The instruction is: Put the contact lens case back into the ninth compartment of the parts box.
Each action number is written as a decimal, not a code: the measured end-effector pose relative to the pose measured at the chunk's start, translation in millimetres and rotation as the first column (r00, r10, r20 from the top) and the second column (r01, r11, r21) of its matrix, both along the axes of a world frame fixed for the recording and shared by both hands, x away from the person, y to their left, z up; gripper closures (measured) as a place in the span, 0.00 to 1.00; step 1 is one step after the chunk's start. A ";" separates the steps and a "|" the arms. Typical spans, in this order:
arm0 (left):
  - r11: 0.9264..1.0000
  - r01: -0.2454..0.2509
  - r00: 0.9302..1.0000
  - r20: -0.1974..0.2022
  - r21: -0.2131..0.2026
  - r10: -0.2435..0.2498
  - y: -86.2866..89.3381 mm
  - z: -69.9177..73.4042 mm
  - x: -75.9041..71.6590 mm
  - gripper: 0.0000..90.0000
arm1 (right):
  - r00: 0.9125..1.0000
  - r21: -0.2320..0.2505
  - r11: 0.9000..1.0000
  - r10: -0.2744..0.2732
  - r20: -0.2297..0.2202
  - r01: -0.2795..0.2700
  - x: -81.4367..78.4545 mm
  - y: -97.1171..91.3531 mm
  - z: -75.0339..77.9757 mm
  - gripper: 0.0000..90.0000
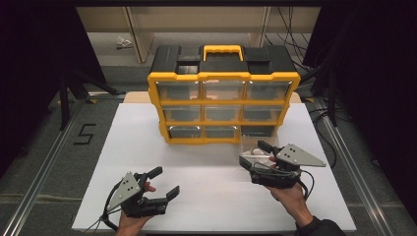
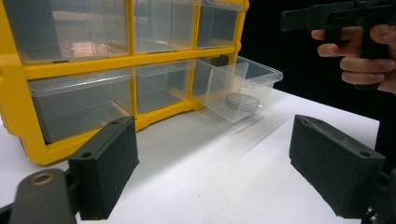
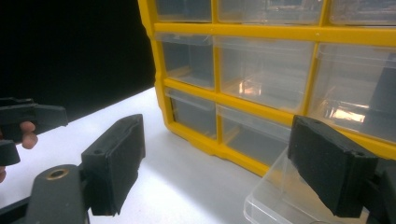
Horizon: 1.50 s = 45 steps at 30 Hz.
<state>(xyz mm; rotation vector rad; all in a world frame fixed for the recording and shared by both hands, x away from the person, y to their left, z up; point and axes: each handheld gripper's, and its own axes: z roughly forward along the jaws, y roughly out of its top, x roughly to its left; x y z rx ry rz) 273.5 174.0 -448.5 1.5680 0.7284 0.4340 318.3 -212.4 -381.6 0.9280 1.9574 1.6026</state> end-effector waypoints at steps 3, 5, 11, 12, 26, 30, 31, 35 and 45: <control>1.000 0.001 1.000 0.000 -0.002 -0.001 0.1 -0.1 0.1 0.17 | 1.000 0.006 1.000 -0.001 0.007 0.000 -1.4 -0.3 -2.5 0.22; 1.000 0.000 1.000 -0.001 -0.001 0.000 0.2 -0.1 0.2 0.17 | 1.000 0.009 1.000 0.000 0.010 0.000 -2.1 -0.5 -4.1 0.21; 1.000 0.001 1.000 -0.001 -0.002 -0.001 0.3 -0.1 0.2 0.17 | 1.000 0.021 1.000 0.003 0.024 -0.003 -4.9 -2.2 -6.9 0.20; 1.000 0.001 1.000 -0.001 -0.002 -0.001 0.2 0.0 0.2 0.17 | 1.000 0.024 1.000 0.006 0.023 -0.007 -5.4 -2.4 -7.2 0.20; 1.000 0.002 1.000 -0.001 0.001 -0.002 0.0 0.0 0.2 0.17 | 0.999 0.029 0.999 0.011 0.047 -0.013 -13.4 -7.0 -11.5 0.18; 1.000 0.004 1.000 -0.001 0.003 -0.004 -0.3 -0.1 0.2 0.17 | 0.999 0.031 0.999 0.006 0.047 -0.008 -15.3 -9.3 -13.8 0.18; 1.000 0.004 1.000 -0.001 0.003 -0.004 -0.3 0.0 0.2 0.17 | 0.999 0.029 1.000 0.005 0.045 -0.006 -16.0 -9.9 -14.3 0.18; 1.000 0.003 1.000 -0.002 0.003 -0.003 -0.2 0.0 0.2 0.17 | 0.999 0.031 1.000 0.000 0.044 -0.002 -18.4 -12.0 -16.5 0.18; 1.000 0.006 1.000 -0.001 0.005 -0.006 -0.6 -0.1 -0.2 0.17 | 0.999 0.048 0.999 -0.025 0.020 0.024 -23.7 -21.1 -25.9 0.17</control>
